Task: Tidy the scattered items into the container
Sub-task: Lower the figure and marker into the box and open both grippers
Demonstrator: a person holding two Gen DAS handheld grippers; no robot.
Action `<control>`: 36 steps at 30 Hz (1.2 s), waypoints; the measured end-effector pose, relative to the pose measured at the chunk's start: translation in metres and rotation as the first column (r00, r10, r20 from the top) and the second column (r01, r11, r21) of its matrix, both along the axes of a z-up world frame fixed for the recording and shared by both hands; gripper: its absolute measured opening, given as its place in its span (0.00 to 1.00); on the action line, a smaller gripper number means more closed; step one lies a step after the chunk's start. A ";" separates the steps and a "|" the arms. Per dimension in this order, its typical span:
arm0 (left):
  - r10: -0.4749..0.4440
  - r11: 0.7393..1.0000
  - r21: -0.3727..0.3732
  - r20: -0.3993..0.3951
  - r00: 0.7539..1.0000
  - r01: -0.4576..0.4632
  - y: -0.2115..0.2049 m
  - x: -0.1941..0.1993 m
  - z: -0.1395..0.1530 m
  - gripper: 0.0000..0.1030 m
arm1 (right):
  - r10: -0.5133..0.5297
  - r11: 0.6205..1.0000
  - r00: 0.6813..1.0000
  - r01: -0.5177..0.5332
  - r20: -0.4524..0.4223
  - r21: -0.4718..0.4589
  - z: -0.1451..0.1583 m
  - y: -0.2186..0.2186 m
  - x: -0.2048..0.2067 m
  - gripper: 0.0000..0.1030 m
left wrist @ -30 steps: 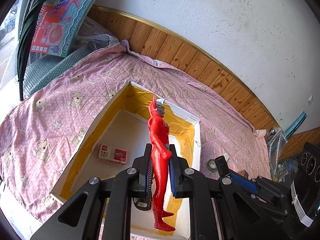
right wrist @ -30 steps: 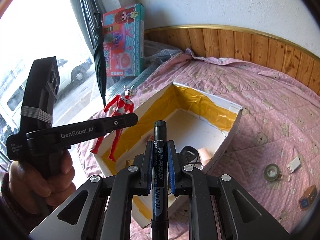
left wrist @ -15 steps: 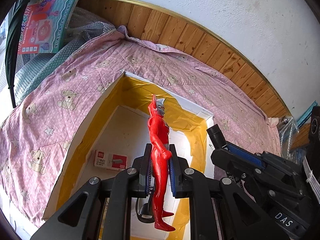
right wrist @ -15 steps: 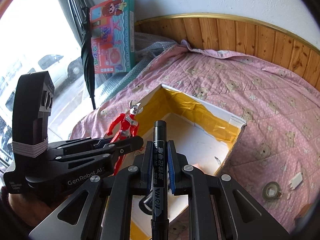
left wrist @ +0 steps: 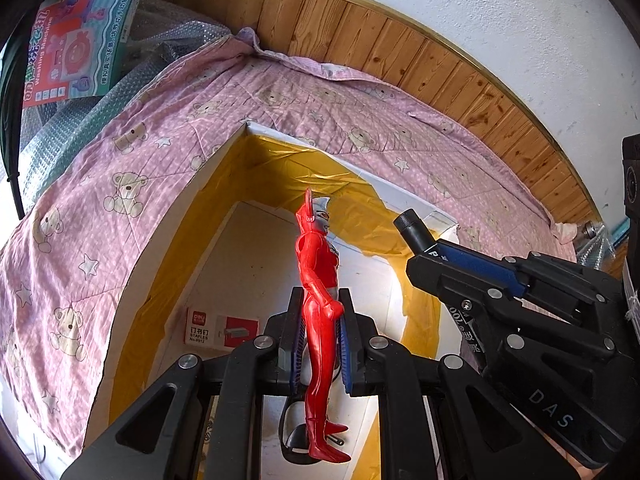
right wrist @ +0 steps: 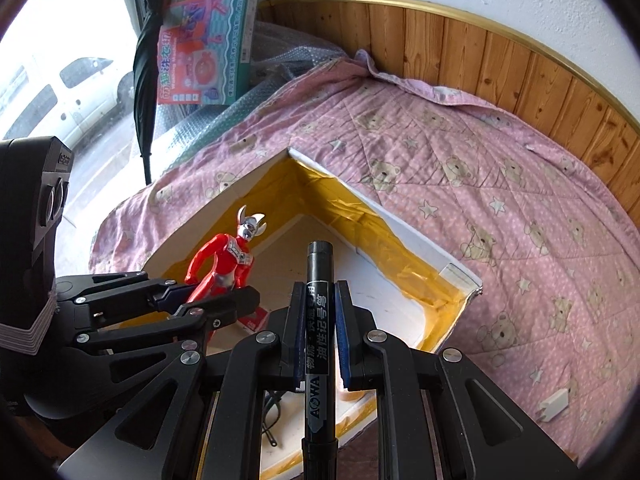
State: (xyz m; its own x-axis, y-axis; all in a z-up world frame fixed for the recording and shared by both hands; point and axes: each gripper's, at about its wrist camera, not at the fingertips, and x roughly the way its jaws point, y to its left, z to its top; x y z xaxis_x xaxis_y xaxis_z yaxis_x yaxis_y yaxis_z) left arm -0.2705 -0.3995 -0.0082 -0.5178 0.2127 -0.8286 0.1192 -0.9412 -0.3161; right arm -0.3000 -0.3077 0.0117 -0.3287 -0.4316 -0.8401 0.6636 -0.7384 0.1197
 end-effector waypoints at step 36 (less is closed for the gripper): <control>0.043 0.999 0.021 0.156 0.987 -0.047 -0.004 -0.068 -0.058 0.15 | -0.064 0.992 0.996 0.056 0.070 0.116 -0.041 -0.016 -0.055 0.17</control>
State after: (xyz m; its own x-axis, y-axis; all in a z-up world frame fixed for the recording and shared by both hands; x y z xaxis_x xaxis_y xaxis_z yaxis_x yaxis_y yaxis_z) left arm -0.3382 -0.4039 -0.0664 -0.3930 0.2137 -0.8943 0.2104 -0.9259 -0.3137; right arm -0.3553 -0.3233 -0.0295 -0.2871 -0.3128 -0.9054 0.6102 -0.7883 0.0789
